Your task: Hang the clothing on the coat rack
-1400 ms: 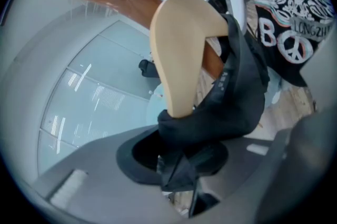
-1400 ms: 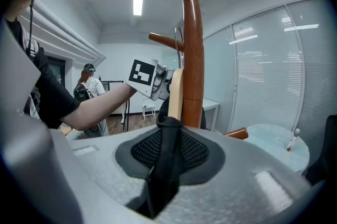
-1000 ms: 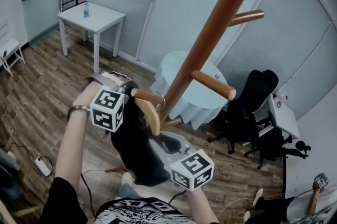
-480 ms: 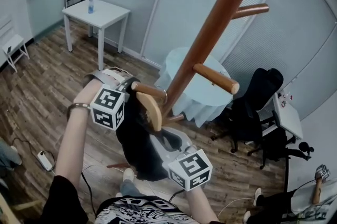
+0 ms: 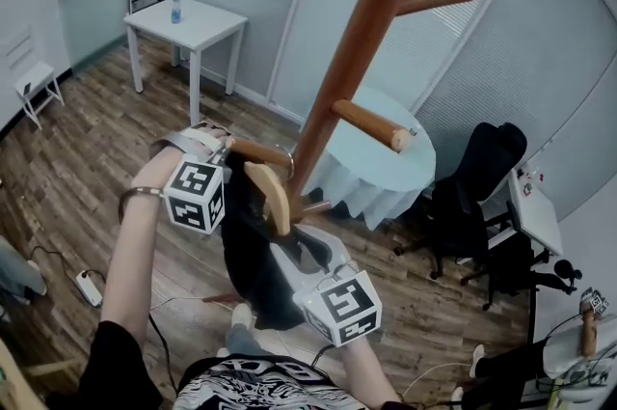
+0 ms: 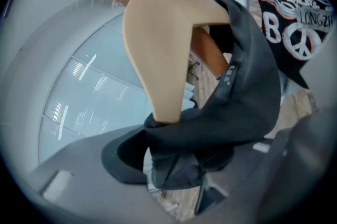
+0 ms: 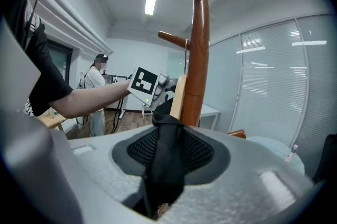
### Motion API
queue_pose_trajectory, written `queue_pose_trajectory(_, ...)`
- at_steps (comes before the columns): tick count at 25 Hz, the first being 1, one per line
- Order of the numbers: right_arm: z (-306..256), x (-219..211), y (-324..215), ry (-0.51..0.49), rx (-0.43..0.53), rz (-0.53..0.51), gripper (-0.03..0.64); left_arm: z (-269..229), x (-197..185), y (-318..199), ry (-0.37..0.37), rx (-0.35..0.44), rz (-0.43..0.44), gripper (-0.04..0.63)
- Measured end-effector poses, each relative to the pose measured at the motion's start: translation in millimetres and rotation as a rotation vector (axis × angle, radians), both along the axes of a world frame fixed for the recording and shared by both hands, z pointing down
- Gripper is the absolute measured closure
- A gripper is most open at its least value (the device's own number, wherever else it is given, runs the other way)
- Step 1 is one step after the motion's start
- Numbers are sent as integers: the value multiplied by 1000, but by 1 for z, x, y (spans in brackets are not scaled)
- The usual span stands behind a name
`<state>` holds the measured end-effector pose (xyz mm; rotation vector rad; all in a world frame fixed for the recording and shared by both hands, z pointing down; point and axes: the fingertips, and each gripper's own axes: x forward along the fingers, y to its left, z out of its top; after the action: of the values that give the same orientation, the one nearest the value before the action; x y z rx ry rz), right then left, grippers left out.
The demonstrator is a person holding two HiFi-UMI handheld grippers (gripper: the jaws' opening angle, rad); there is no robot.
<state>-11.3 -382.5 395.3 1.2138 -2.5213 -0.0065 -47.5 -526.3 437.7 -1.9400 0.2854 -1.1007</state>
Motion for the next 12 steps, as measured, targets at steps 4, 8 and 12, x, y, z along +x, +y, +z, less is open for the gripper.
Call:
queue_pose_trajectory(4,-5,-1,5,5,18,-10,479,6,-8,6,1,-25,-36,341)
queue_pose_trajectory(8,-7,2,13,11,21,-5,445,10,-15,14,3,-43,-66,302)
queue_pose_trajectory(12,-13,5,19,15,43,10,436,7,-21,16,54,-33,-81,264)
